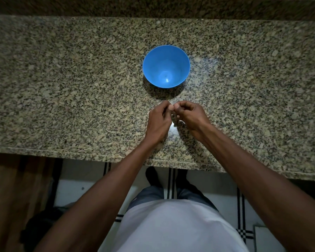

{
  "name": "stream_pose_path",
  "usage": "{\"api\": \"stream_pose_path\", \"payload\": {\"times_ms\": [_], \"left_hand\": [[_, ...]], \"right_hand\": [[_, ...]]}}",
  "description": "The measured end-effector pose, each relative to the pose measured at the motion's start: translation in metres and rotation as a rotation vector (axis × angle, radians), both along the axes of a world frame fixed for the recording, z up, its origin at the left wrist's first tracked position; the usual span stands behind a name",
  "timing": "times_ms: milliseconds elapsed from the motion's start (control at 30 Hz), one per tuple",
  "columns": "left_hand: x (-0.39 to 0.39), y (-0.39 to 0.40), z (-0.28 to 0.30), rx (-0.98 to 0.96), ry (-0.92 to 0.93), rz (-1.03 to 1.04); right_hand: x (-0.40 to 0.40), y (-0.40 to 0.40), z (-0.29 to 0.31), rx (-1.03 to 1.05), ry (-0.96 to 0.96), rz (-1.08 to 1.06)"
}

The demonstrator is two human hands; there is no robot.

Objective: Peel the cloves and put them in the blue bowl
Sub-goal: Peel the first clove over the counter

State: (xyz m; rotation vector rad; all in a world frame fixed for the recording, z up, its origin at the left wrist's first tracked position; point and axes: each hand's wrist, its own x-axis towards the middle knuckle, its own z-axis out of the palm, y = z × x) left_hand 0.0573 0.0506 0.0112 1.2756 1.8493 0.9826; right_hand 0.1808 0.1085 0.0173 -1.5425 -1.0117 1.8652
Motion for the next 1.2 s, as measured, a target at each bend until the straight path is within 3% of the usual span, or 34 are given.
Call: {"api": "stream_pose_path", "payload": {"times_ms": [367, 533, 767, 1200], "left_hand": [[0.008, 0.007, 0.016, -0.229, -0.221, 0.091], [0.006, 0.012, 0.023, -0.361, -0.522, 0.159], [-0.003, 0.004, 0.016, -0.359, -0.439, 0.082], [0.005, -0.002, 0.013, -0.339, -0.422, 0.221]], "right_hand": [[0.000, -0.010, -0.004, 0.285, -0.142, -0.015], [0.003, -0.010, -0.004, 0.349, -0.143, 0.013], [0.012, -0.013, -0.005, 0.307, -0.054, 0.037], [0.011, -0.021, -0.001, 0.644, -0.268, 0.146]]}}
